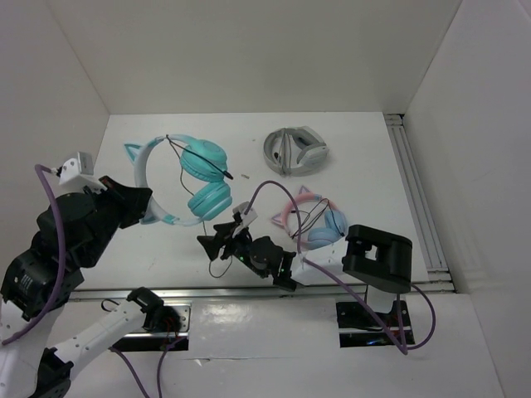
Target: Wrap the headphones
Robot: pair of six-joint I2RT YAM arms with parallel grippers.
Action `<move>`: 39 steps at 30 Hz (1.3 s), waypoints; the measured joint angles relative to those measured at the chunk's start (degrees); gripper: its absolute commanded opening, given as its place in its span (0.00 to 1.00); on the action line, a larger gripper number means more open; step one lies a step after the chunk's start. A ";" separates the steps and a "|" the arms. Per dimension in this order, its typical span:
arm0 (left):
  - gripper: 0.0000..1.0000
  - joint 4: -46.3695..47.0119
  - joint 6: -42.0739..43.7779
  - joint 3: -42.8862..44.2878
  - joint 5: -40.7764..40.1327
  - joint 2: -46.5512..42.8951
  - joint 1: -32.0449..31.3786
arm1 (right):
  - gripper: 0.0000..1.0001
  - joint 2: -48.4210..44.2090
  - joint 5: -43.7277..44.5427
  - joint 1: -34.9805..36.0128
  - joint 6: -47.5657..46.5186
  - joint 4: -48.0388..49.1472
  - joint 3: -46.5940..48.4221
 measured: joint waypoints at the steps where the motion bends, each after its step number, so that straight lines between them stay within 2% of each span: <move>1: 0.00 -0.09 0.15 0.00 0.09 -0.52 0.00 | 0.70 0.00 -0.07 0.00 -0.35 0.37 -0.09; 5: 0.00 -0.63 1.18 0.07 0.46 -1.46 0.00 | 0.78 0.00 -2.60 0.00 -1.68 3.80 -1.09; 9: 0.00 -1.70 1.31 0.44 1.18 -1.14 0.00 | 0.78 0.15 -6.71 0.09 -3.54 3.78 -0.79; 11: 0.00 -2.27 1.36 1.11 1.77 -0.90 0.00 | 0.71 1.42 -6.47 0.28 -4.28 2.19 1.73; 14: 0.00 -3.08 1.55 3.06 2.23 -0.61 0.00 | 0.55 4.37 -6.23 0.39 -4.96 1.60 4.33; 15: 0.00 -3.26 1.79 3.89 2.29 -0.52 0.00 | 0.42 5.49 -6.29 0.39 -5.16 1.31 4.57; 17: 0.00 -3.61 2.54 5.77 2.12 -0.46 0.00 | 0.28 7.50 -6.27 0.39 -5.29 0.85 4.50; 20: 0.00 -4.22 2.89 7.93 1.46 -0.15 -0.02 | 0.22 8.94 -6.54 0.39 -4.48 1.05 2.64; 23: 0.00 -5.09 4.00 10.08 0.33 0.87 -0.02 | 0.09 8.94 -6.62 0.50 -3.72 2.86 -1.25; 27: 0.00 -6.10 4.59 12.26 -1.64 2.62 -0.02 | 0.03 8.90 -6.71 1.84 -3.08 4.28 -4.96; 31: 0.00 -6.56 5.46 12.52 -4.09 4.04 -0.02 | 0.03 8.90 -7.04 4.92 -2.67 6.49 -5.81; 39: 0.00 -6.27 5.44 12.22 -11.06 7.21 -0.02 | 0.00 8.57 -3.72 15.50 -4.98 6.36 -5.05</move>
